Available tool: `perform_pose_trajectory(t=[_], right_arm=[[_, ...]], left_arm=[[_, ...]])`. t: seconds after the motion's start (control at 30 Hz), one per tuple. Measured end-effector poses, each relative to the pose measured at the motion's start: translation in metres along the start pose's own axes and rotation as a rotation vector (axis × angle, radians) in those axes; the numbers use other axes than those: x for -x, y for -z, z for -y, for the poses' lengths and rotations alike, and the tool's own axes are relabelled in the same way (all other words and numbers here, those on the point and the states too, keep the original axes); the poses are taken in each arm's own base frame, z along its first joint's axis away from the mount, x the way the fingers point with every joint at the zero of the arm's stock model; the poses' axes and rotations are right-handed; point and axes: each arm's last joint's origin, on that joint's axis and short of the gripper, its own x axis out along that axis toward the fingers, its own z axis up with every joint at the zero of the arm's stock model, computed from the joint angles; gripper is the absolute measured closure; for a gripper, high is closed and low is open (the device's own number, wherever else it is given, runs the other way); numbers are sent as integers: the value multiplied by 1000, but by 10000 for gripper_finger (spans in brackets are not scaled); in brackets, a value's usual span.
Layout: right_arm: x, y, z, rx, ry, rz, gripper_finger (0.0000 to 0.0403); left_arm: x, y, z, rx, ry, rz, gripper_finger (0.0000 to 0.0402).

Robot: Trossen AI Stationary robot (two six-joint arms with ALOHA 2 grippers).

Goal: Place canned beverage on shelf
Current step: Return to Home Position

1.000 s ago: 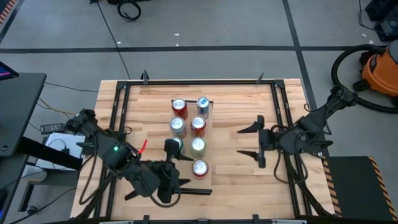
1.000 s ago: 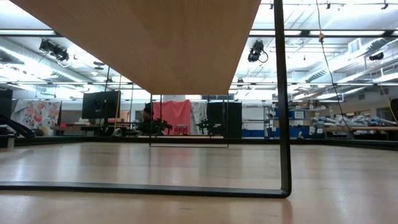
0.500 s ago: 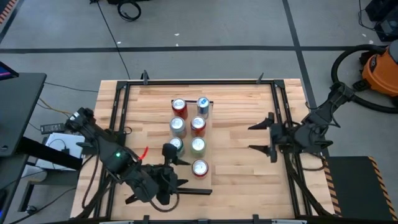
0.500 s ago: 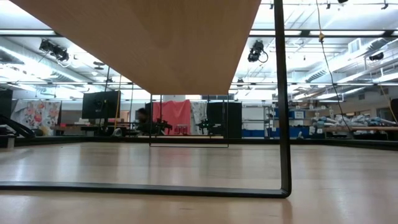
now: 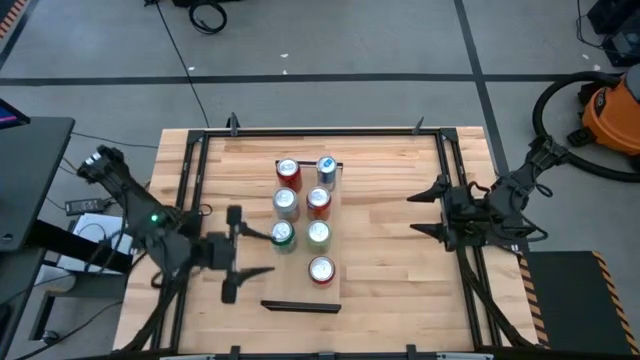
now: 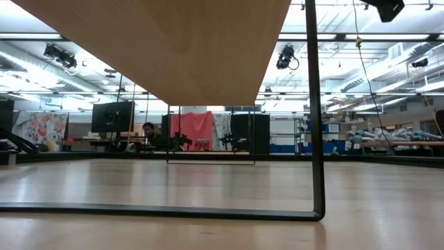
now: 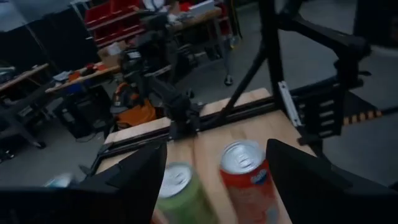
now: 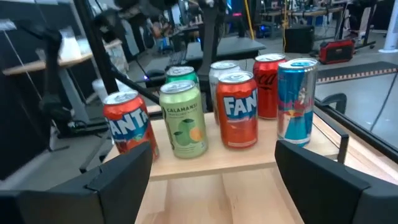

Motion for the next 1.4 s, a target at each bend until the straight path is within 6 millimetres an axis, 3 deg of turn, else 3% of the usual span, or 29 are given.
perform_pose_trajectory(t=[0.53,0.83,1.03,1.4], right_arm=[[10,35,18,-42,-12,103,55],[10,58,24,-74,9,215,55],[15,67,34,-82,128,258,55],[21,76,41,-24,100,303,55]], left_arm=[[56,109,-52,229,-128,205,116],[82,152,-67,340,-157,304,116],[85,178,-67,338,-174,309,116],[76,233,-53,376,-191,327,116]])
